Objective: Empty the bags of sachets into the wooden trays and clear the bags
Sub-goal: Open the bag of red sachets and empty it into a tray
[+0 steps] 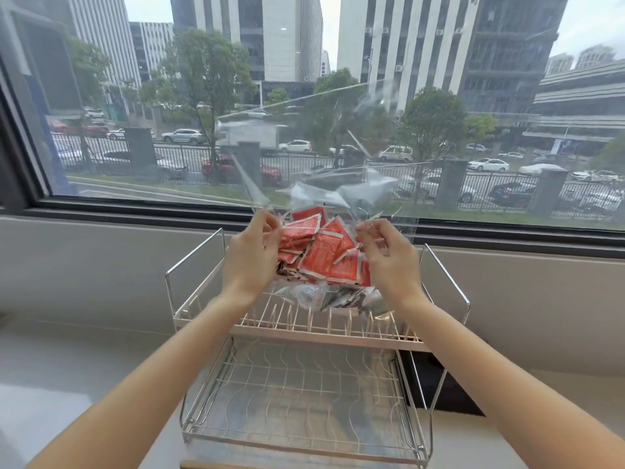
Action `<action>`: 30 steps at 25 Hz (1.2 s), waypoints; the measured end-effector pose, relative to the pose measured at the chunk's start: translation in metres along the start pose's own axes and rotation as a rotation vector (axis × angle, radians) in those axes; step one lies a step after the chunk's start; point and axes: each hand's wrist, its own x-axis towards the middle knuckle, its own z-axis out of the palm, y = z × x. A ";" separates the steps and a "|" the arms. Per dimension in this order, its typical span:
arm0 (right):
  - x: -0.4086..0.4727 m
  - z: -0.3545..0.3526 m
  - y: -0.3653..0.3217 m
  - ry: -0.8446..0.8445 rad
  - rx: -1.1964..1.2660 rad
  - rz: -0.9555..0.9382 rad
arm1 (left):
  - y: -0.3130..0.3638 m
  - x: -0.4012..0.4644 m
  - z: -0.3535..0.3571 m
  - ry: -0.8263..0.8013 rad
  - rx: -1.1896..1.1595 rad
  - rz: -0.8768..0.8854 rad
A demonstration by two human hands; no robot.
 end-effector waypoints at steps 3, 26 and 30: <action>-0.019 -0.018 -0.024 0.017 0.086 -0.025 | 0.024 -0.017 -0.018 0.082 -0.087 0.011; -0.309 -0.068 0.062 -0.194 0.197 0.738 | -0.015 -0.330 0.004 -0.246 -0.227 -0.456; -0.314 -0.069 0.063 -0.158 0.274 0.849 | -0.017 -0.350 0.004 -0.299 -0.279 -0.521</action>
